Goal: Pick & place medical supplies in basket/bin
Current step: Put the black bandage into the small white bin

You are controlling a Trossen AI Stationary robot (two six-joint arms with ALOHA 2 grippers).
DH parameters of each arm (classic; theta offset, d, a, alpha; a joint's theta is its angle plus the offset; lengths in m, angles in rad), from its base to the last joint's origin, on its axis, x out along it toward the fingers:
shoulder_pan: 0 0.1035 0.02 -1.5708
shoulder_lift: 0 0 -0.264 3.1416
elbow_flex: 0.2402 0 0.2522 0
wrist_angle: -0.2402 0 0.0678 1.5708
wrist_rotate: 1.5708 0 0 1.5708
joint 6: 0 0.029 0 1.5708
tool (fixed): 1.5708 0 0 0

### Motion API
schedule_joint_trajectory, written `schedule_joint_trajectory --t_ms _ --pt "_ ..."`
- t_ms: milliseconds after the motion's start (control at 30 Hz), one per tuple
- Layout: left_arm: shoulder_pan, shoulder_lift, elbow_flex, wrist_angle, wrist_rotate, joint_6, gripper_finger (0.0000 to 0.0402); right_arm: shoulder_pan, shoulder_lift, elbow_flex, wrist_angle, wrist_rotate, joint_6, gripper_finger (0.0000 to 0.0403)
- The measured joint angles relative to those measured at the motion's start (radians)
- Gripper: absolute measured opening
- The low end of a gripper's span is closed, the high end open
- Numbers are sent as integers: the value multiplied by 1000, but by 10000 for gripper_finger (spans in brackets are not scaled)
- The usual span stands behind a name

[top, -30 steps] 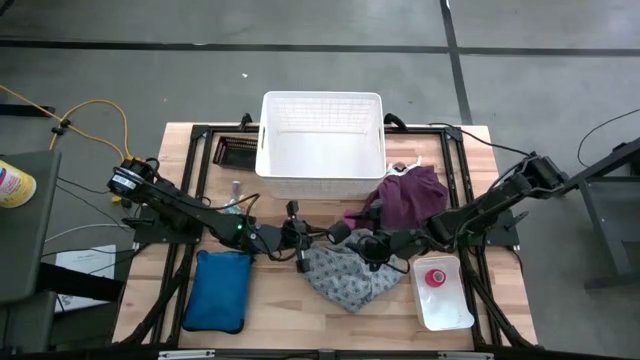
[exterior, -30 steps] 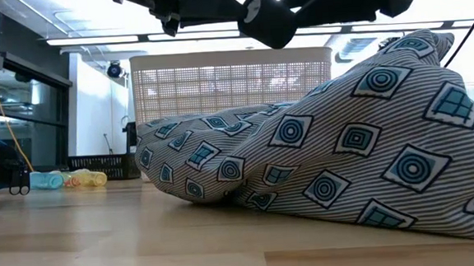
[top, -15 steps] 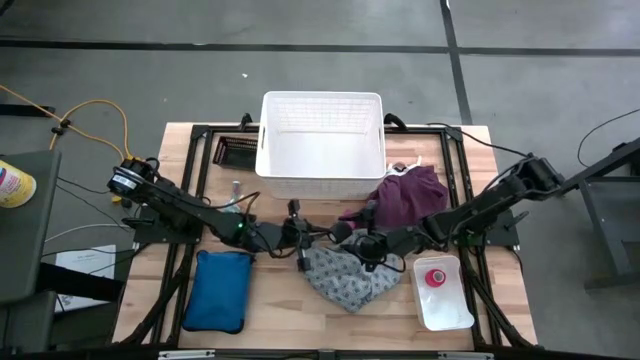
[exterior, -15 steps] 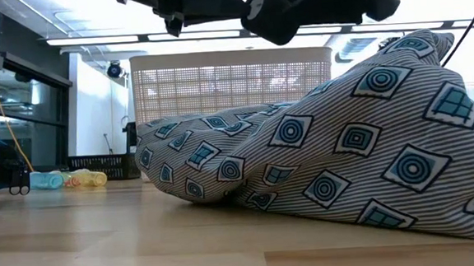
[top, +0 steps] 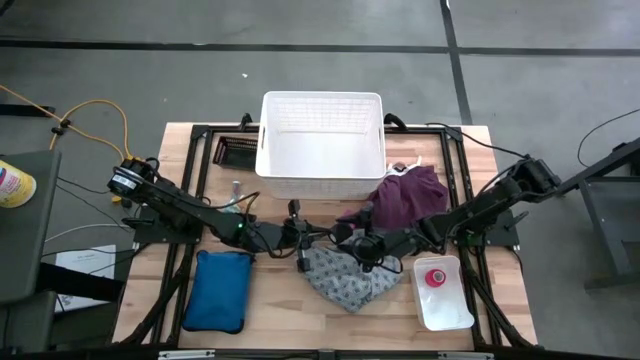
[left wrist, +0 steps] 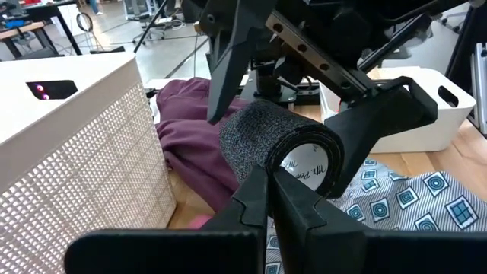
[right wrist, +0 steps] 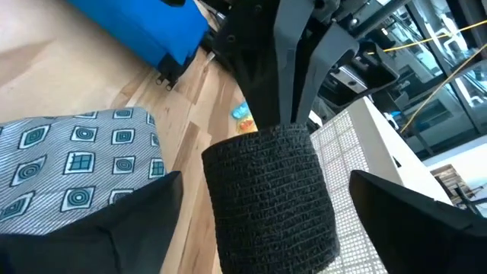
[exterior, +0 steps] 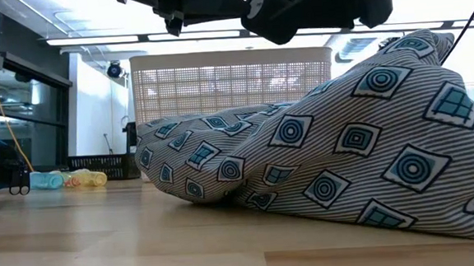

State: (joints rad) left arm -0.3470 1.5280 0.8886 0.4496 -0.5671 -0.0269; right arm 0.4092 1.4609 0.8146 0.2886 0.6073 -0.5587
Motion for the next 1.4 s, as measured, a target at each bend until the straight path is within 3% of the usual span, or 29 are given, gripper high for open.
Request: schedule_joint_trajectory --t_ms 367,1033,1400 --pt "0 0 0 -3 -1 3 1 3 0 0 0 -6 1 262" --pt "0 0 0 -8 -3 4 2 4 0 0 -1 -8 4 203" --pt "0 0 0 -7 -3 31 83 12 0 0 0 -8 5 201"
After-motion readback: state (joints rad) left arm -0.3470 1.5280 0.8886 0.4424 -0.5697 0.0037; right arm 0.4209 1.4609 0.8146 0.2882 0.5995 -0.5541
